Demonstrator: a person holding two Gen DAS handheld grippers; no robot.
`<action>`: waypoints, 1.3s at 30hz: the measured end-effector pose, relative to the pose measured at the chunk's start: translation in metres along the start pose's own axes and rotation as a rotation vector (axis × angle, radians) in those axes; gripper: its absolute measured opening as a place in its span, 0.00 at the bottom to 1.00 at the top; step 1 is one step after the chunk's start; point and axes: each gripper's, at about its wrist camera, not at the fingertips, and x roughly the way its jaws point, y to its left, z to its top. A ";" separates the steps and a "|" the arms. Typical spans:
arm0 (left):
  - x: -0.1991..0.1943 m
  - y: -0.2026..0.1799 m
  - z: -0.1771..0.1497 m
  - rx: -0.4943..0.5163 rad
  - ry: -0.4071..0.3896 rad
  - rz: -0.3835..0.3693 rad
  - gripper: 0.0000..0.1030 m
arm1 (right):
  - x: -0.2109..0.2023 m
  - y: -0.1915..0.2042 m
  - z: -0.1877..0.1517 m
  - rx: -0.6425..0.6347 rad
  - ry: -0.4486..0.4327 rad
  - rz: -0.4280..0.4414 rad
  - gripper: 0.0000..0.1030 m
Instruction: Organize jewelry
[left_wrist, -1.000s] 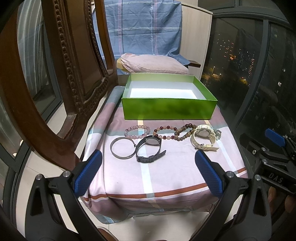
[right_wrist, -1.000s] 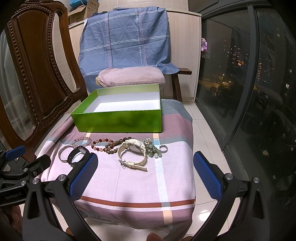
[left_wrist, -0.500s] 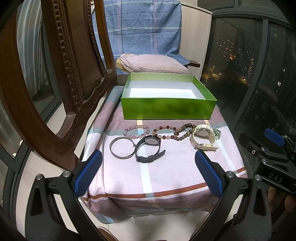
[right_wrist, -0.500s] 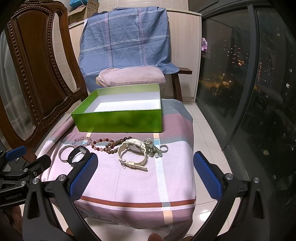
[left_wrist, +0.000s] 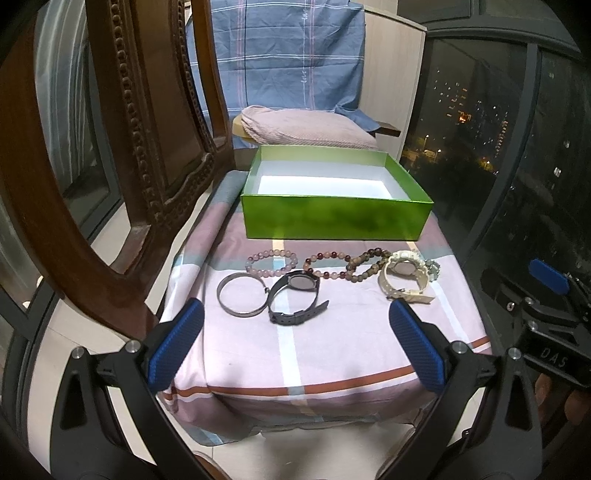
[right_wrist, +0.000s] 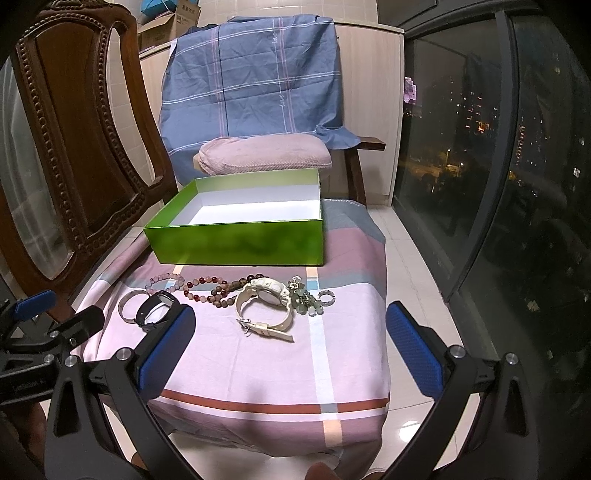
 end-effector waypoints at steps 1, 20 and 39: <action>-0.001 -0.001 -0.001 0.002 -0.009 -0.002 0.96 | 0.000 -0.001 0.000 0.007 0.003 0.001 0.97; 0.006 -0.009 0.001 0.071 0.063 -0.013 0.96 | 0.011 -0.030 -0.001 0.009 -0.016 0.030 0.97; 0.000 0.011 0.015 -0.001 -0.009 -0.041 0.96 | 0.125 -0.032 0.001 -0.253 0.280 0.058 0.39</action>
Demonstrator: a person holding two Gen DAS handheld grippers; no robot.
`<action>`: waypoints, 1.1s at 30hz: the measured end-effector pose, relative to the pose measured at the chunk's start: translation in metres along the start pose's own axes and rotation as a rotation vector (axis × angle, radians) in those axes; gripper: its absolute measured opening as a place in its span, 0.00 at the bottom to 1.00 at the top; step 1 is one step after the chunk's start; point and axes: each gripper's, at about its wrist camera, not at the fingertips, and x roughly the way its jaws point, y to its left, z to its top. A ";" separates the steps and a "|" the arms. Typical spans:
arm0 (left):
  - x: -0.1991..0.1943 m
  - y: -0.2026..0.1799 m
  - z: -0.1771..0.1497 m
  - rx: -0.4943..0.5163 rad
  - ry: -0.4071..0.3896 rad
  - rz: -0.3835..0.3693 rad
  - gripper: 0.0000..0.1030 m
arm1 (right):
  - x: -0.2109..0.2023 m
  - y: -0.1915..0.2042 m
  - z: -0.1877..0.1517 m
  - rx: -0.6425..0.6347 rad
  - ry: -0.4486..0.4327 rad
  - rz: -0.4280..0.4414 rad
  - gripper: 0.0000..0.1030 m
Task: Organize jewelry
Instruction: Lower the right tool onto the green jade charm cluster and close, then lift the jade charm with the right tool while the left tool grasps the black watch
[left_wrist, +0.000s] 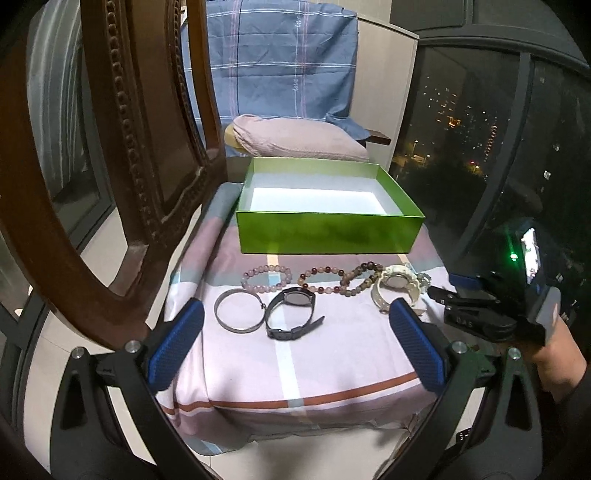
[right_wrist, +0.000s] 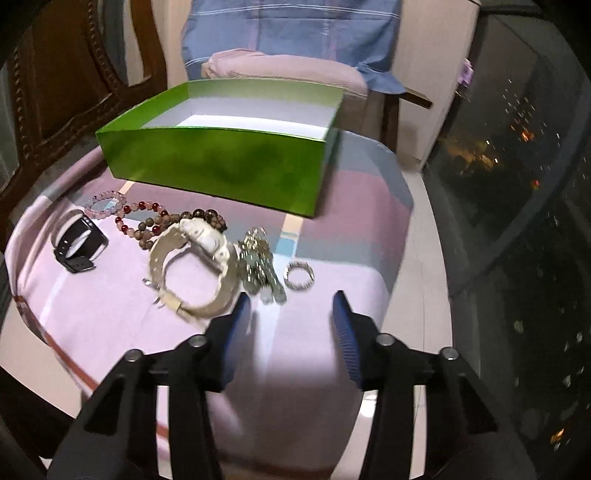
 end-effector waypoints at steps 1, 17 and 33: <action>0.001 0.001 0.000 -0.003 0.007 0.000 0.96 | 0.004 0.001 0.002 -0.012 0.007 0.008 0.34; 0.013 -0.003 -0.006 0.037 0.055 0.018 0.96 | 0.020 0.023 0.019 -0.084 0.002 0.089 0.07; 0.044 0.000 -0.019 0.047 0.136 0.031 0.96 | -0.078 -0.021 0.019 0.127 -0.264 0.267 0.08</action>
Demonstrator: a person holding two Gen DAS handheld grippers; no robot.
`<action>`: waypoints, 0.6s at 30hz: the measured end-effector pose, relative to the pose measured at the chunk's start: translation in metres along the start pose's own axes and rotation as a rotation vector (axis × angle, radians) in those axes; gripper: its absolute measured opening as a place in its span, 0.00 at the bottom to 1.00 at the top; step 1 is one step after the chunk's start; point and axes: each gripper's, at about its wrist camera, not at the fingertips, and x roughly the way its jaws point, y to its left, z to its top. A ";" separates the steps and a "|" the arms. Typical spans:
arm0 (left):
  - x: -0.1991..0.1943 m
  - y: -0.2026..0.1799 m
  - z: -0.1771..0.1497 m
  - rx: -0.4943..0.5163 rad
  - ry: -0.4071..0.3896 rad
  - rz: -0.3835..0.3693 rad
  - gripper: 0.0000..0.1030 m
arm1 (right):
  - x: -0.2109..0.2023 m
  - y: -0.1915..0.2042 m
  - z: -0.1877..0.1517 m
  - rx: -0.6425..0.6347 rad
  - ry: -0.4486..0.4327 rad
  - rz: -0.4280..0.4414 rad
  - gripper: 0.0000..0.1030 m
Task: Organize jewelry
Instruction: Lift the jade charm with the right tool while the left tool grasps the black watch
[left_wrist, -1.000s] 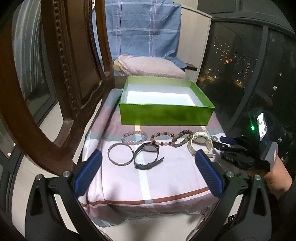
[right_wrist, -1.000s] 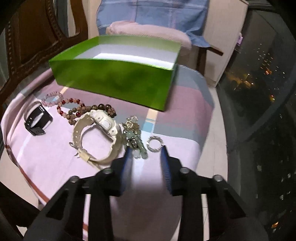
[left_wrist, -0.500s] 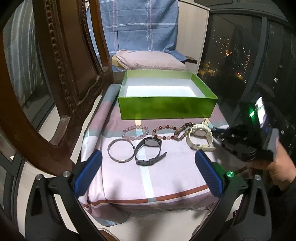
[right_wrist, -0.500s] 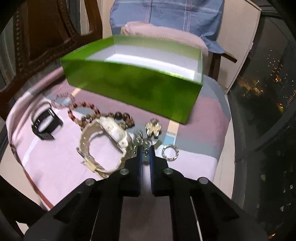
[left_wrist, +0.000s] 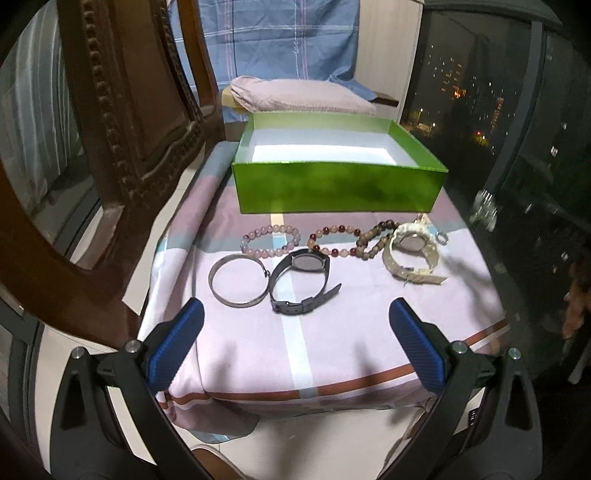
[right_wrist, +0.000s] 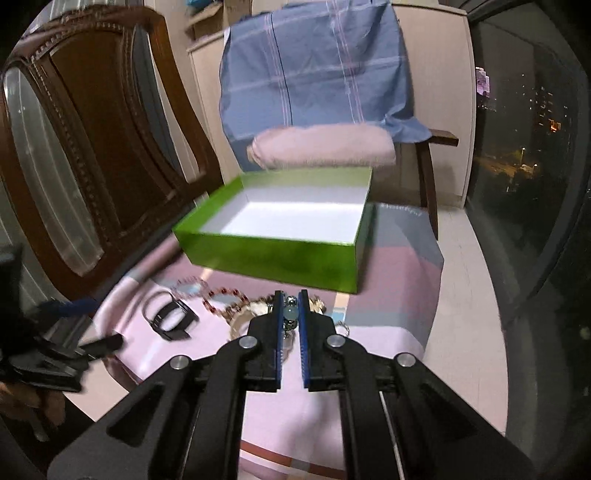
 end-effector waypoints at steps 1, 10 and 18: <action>0.003 -0.001 0.000 0.005 0.003 0.006 0.96 | -0.001 0.000 0.001 0.001 -0.002 0.009 0.08; 0.047 -0.015 0.009 0.069 0.021 0.066 0.91 | -0.003 0.011 0.001 -0.004 -0.002 0.057 0.08; 0.082 -0.022 0.019 0.113 0.069 0.121 0.67 | -0.002 0.007 0.001 0.005 0.000 0.068 0.08</action>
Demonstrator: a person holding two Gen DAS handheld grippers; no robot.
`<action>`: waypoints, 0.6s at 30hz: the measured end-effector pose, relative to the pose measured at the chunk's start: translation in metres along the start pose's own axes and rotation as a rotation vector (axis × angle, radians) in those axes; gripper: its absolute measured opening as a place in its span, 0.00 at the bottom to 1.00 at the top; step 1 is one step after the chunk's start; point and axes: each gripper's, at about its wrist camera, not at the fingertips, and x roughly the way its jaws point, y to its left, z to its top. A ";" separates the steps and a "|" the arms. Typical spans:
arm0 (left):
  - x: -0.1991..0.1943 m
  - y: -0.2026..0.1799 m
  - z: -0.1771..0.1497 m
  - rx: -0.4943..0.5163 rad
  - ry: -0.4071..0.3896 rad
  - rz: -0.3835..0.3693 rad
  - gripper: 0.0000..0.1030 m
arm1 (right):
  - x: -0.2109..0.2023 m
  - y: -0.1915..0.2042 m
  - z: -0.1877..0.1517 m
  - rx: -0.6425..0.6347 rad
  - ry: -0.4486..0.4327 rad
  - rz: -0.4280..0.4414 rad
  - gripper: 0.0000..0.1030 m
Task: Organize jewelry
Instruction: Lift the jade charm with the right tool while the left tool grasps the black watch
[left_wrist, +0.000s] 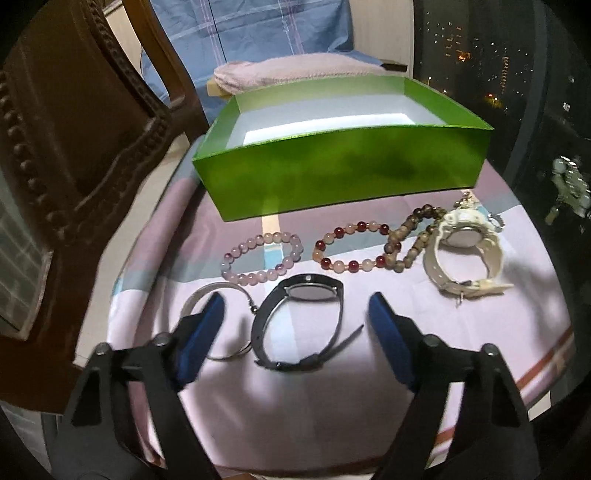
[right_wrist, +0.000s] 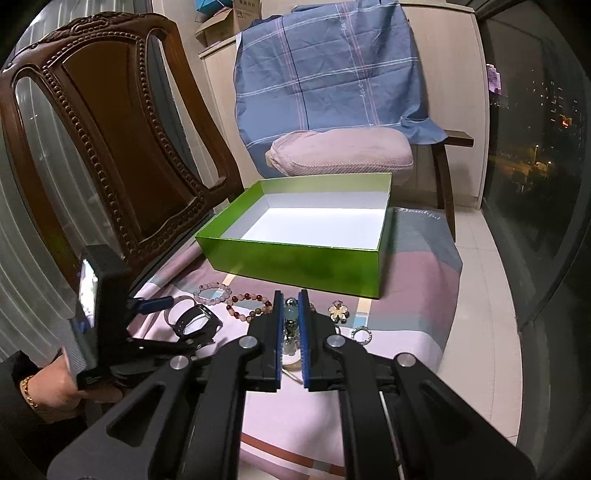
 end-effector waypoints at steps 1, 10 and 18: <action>0.002 -0.001 0.001 0.002 0.008 -0.001 0.62 | 0.000 0.000 0.000 0.000 0.003 0.001 0.08; -0.022 0.002 0.012 -0.014 -0.087 -0.053 0.34 | 0.000 -0.003 0.001 0.003 0.003 -0.013 0.08; -0.116 0.045 0.016 -0.111 -0.367 -0.150 0.34 | -0.013 0.002 0.003 -0.002 -0.050 0.011 0.08</action>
